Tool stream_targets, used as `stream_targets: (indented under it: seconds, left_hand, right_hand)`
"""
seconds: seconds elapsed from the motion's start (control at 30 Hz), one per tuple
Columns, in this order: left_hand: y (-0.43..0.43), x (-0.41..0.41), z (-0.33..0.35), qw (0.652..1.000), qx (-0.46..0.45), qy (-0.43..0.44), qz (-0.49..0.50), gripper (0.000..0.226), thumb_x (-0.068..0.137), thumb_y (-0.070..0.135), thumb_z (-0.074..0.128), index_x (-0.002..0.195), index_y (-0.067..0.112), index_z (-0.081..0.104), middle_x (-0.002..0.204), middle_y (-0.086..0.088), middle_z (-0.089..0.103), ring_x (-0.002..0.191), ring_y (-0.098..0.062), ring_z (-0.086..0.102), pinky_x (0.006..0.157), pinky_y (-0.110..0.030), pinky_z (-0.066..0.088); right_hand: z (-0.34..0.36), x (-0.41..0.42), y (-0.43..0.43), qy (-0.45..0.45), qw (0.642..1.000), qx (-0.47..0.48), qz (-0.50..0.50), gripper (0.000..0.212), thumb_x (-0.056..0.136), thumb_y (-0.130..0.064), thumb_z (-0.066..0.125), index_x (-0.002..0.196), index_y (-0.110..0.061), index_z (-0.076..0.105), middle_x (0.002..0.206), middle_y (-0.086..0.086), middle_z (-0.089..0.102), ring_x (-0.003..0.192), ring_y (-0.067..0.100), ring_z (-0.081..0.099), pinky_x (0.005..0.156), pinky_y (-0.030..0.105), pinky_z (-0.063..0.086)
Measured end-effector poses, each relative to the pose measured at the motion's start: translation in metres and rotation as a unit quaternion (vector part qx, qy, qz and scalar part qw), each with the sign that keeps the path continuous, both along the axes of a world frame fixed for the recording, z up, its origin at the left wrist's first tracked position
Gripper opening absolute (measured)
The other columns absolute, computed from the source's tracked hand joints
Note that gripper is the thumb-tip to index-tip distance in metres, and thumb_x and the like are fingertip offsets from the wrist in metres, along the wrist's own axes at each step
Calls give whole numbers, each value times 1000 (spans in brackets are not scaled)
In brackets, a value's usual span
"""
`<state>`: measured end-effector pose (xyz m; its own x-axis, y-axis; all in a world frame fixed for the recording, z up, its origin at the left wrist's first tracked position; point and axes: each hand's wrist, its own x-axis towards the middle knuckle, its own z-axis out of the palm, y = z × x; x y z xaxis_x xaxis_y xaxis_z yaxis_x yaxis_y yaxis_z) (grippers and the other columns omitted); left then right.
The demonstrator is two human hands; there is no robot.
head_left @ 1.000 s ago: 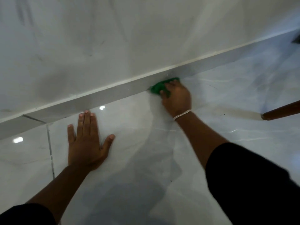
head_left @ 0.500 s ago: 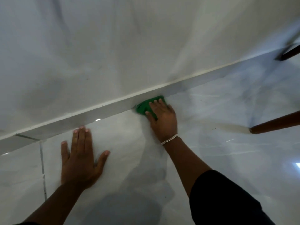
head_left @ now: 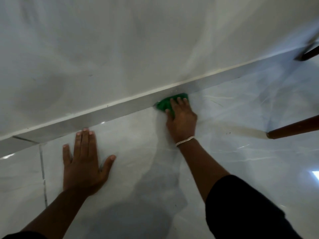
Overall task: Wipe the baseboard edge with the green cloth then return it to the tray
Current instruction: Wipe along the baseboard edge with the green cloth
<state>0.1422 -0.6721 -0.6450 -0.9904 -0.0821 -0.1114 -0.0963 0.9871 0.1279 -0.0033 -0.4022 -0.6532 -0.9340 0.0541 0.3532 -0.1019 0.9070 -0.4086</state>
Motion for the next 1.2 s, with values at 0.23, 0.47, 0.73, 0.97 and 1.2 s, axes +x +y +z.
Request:
stream_targets:
  seconds: [0.23, 0.47, 0.73, 0.97, 1.2]
  left_hand:
    - [-1, 1, -5, 1000, -4, 13, 3, 95, 84, 69, 26, 155, 5, 15, 165, -16, 15, 154, -30, 13, 121, -60, 10]
    - [0, -1, -6, 1000, -20, 15, 7, 96, 85, 69, 24, 155, 5, 13, 165, -17, 14, 154, -29, 11, 121, -60, 10]
    - [0, 0, -5, 1000, -7, 9, 2, 97, 85, 72, 18, 155, 5, 11, 166, -16, 12, 154, -28, 9, 121, -59, 8]
    - [1, -3, -5, 1000, -11, 2, -3, 97, 85, 71, 19, 155, 5, 10, 166, -16, 10, 155, -29, 6, 121, -58, 6]
    - [-2, 0, -2, 1000, -2, -20, -6, 97, 84, 72, 16, 155, 5, 14, 166, -17, 13, 154, -31, 9, 120, -61, 9]
  right_hand:
    - [25, -19, 21, 82, 957, -238, -146, 34, 91, -21, 57, 118, -3, 63, 107, 17, 72, 96, 32, 68, 87, 36, 55]
    - [27, 35, -120, 49, 902, -411, -124, 28, 86, -28, 65, 100, -6, 56, 89, 15, 65, 80, 32, 62, 67, 39, 53]
    - [33, -11, -34, 52, 907, -365, -205, 24, 81, -19, 61, 93, -1, 52, 89, 25, 62, 82, 39, 62, 72, 48, 52]
    - [25, -8, -69, -17, 871, -419, -256, 32, 81, -27, 61, 99, -4, 48, 92, 23, 66, 82, 41, 63, 68, 42, 51]
    - [39, 52, -158, -71, 848, -494, -176, 27, 77, -24, 67, 86, -18, 42, 79, 9, 62, 71, 30, 61, 60, 38, 51]
